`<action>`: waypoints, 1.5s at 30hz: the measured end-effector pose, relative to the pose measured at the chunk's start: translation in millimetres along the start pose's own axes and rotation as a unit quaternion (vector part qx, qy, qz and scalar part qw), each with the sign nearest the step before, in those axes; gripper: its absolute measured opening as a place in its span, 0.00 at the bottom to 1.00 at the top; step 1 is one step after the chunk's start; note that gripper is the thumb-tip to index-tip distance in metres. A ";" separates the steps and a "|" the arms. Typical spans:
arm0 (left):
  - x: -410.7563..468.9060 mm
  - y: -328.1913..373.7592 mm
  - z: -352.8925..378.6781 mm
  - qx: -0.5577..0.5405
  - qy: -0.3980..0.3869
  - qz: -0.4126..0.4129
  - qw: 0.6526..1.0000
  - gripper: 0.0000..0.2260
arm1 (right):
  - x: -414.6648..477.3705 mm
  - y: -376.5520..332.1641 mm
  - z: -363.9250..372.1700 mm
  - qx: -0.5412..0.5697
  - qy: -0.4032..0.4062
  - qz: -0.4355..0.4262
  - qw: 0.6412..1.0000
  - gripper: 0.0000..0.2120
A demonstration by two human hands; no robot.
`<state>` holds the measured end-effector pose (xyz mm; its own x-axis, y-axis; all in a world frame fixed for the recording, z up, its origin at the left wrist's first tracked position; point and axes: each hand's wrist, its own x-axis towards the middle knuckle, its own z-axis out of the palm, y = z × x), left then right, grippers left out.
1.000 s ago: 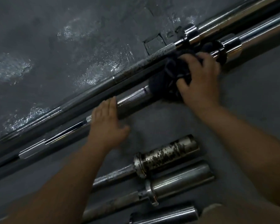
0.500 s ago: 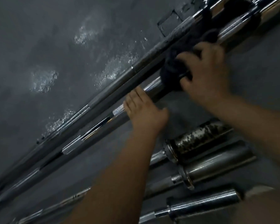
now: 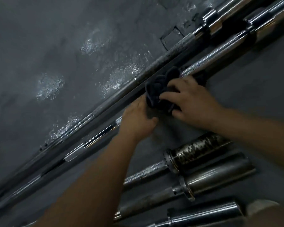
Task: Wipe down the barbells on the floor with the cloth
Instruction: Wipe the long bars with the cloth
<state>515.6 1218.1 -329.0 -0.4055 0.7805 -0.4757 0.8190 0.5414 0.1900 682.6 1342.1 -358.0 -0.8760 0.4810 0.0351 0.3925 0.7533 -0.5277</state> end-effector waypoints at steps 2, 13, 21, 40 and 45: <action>-4.9 -15.8 -5.7 0.013 -0.015 -0.012 1.000 0.38 | 4.5 11.9 -13.1 0.011 0.027 0.015 0.999 0.26; -73.2 18.3 20.4 -0.014 -0.001 -0.064 0.998 0.42 | -10.5 -9.8 -21.7 0.041 -0.016 0.035 0.998 0.21; -76.0 26.0 62.4 -0.031 0.030 -0.162 0.986 0.38 | -37.3 33.1 -41.9 -0.026 0.141 0.310 0.940 0.23; -20.8 -38.2 13.9 -0.071 -0.024 -0.008 0.997 0.41 | 24.4 -40.6 -5.2 -0.058 -0.109 0.009 0.992 0.30; -66.1 -142.0 20.1 0.048 0.030 0.117 0.992 0.34 | 32.7 -2.2 -60.6 -0.216 -0.220 -0.051 0.950 0.35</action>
<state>434.2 1083.3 -341.8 -0.2220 0.9000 -0.3752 0.9272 0.3139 0.2043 670.1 1383.3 -304.3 -0.9110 0.2325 -0.3406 0.2935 0.9457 -0.1394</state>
